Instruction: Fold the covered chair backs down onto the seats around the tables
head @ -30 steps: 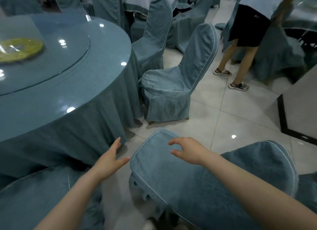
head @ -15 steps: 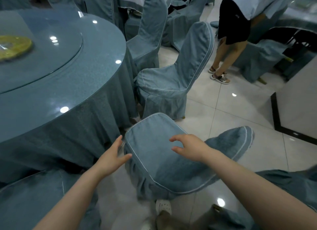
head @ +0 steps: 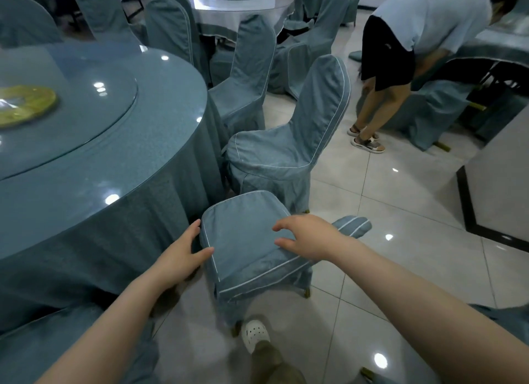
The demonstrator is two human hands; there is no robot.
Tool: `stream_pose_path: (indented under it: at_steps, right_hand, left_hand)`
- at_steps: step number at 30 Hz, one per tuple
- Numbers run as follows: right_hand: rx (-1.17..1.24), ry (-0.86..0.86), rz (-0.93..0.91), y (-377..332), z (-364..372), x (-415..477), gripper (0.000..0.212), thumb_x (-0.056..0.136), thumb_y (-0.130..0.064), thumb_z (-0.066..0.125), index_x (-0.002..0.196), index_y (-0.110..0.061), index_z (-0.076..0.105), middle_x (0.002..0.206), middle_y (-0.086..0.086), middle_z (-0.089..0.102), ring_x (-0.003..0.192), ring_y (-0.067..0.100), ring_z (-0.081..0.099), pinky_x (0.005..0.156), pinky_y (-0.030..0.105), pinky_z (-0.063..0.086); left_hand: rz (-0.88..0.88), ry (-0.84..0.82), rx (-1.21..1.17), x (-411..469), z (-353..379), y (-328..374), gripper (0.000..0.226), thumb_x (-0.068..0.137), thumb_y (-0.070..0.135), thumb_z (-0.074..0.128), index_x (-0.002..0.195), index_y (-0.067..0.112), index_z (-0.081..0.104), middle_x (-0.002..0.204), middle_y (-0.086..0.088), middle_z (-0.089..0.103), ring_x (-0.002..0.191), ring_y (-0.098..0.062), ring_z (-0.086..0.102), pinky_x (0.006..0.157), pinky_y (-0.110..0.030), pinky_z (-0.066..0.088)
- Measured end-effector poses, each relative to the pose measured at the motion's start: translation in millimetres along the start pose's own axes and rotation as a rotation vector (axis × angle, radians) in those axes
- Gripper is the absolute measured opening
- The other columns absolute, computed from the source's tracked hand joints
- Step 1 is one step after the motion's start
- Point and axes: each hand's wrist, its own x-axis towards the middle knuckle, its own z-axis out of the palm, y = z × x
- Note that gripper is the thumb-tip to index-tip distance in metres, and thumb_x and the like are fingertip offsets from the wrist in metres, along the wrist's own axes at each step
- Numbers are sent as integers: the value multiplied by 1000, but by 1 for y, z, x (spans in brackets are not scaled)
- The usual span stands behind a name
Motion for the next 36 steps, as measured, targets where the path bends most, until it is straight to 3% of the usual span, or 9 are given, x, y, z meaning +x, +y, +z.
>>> stream_pose_path:
  at_steps: [4,9,15,20,23,25,30,33,36]
  right_hand:
    - [-8,-45,7,28,-14,20,43,91,-52,49,128,-31,54,122,-3,63,111,19,56,86,32,43]
    - [-25,-63,-42,64,-29,63,42,91,-51,49,127,-30,55,117,-2,64,109,19,56,76,28,37]
    - [-67,-193,-166,122,-43,125,41,92,-49,49,128,-29,55,124,-4,62,113,19,55,83,30,40]
    - [-95,-267,-249,171,-54,157,40,91,-49,50,126,-30,56,124,-6,62,114,18,54,81,26,36]
    - [-90,-304,-288,188,-58,174,39,92,-46,51,126,-29,57,127,-7,60,118,18,52,90,29,40]
    - [-74,-333,-312,190,-56,180,39,92,-44,52,126,-27,58,130,-7,59,119,18,52,95,29,39]
    - [-75,-409,-367,177,-40,186,40,93,-44,51,129,-26,56,135,-7,55,125,16,49,104,33,38]
    - [-47,-414,-387,175,-30,182,41,93,-44,52,129,-26,55,136,-6,55,126,17,49,105,34,38]
    - [-52,-416,-465,177,-28,178,48,94,-44,51,138,-24,46,147,-3,43,134,18,40,109,31,32]
  left_hand:
    - [0,32,15,16,-5,13,75,88,38,61,149,31,17,150,10,33,133,-10,36,103,-29,34]
    - [-34,55,42,45,-2,28,72,88,40,60,148,32,21,150,9,33,135,-9,34,107,-26,29]
    - [-154,143,-30,89,26,58,64,90,32,60,146,25,29,148,7,38,133,-6,35,105,-21,27]
    - [-264,78,-120,108,55,83,61,91,32,59,146,23,32,147,9,38,131,-4,37,104,-18,27]
    - [-333,124,-208,106,67,88,58,91,28,59,143,18,36,143,7,43,128,-5,40,104,-19,29]
    - [-364,135,-212,98,74,91,55,91,27,59,141,19,38,134,13,46,122,1,43,101,-14,31]
    - [-389,164,-227,78,82,90,40,91,26,60,128,32,48,104,40,47,90,31,46,72,8,33]
    - [-382,188,-169,71,89,92,44,90,25,61,132,26,48,119,26,51,99,27,44,82,6,31]
    - [-447,174,-141,57,99,100,54,91,25,59,141,20,39,141,9,44,126,0,42,106,-15,29]
